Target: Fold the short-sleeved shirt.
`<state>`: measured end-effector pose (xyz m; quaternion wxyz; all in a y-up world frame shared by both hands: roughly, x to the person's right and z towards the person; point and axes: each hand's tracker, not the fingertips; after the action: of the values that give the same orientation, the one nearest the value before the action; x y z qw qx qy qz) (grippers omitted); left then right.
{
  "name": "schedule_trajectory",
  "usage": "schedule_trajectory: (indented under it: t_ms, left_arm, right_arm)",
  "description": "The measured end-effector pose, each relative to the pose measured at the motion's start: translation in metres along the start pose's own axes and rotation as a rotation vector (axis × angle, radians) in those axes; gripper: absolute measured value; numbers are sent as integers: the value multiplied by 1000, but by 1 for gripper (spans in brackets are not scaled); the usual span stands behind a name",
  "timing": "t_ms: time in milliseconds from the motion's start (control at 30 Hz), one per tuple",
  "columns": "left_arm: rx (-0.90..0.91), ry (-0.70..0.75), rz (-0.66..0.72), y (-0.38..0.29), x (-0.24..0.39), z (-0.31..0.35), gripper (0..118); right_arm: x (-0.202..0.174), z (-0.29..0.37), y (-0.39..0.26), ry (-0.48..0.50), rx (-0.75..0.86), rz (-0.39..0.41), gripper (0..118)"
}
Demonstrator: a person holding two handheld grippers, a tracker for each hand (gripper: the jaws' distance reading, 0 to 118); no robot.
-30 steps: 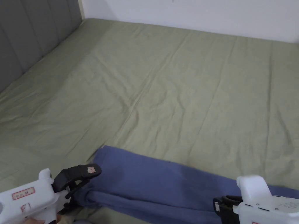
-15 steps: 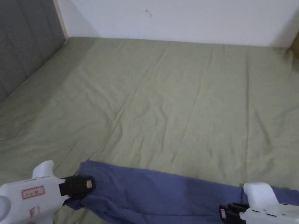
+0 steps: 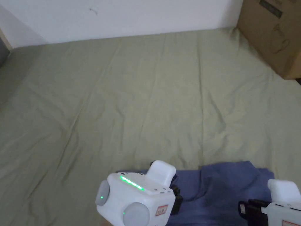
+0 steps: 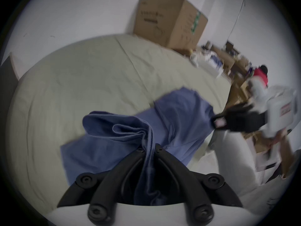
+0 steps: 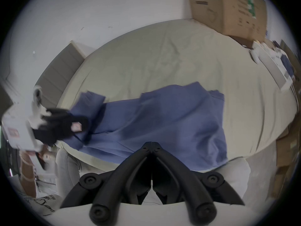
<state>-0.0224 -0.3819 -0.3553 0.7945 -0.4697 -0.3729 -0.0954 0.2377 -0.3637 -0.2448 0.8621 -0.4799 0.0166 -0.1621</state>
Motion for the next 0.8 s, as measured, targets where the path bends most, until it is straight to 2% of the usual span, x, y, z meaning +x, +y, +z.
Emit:
schedule_trajectory:
  t_ms: [133,200,233,267,300,333,467,533,567,600,633,667,700,733,767,800]
  left_arm:
    - [-73,66,-109,-15,12,-32,8]
    - [-36,42,-98,-19,6,-26,34]
    - [-23,-3,-69,-18,6,-19,53]
    - [-25,-32,-37,-17,1,-13,80]
    - [-37,-53,-10,-17,-4,-7,93]
    - [-35,-74,17,-17,-10,2,94]
    - [93,-138,178,-16,-37,43,94]
    - [150,-145,305,-15,-53,59,94]
    - [167,-147,366,-16,-66,62,90]
    - [181,-147,421,-17,-78,62,79]
    - [185,-117,477,-16,-82,62,60]
    - [179,-79,506,-16,-89,59,60]
    - [176,-51,513,-16,-95,54,52]
    - [170,-37,504,-16,-98,47,35]
    - [156,-28,500,-15,-94,38,8]
    - [131,-26,500,-15,-93,30,5]
  right_arm:
    - [19,1,-6,-20,-3,-52,0]
    - [23,0,-7,-24,-7,-64,0]
    - [24,-2,-7,-23,-11,-66,0]
    - [21,-4,-8,-22,-16,-66,0]
    - [20,-6,-8,-21,-21,-64,0]
    - [18,-8,-8,-19,-25,-60,0]
    - [9,-15,-8,5,-37,-45,0]
    - [6,-17,-7,20,-40,-35,0]
    - [4,-18,-6,24,-42,-29,0]
    - [3,-19,-6,27,-43,-23,0]
    - [3,-19,-6,28,-43,-18,0]
    - [3,-19,-6,30,-42,-15,0]
    - [4,-19,-6,32,-42,-12,0]
    - [4,-19,-6,33,-40,-11,0]
    - [5,-18,-6,34,-37,-13,0]
    - [6,-16,-6,35,-33,-18,0]
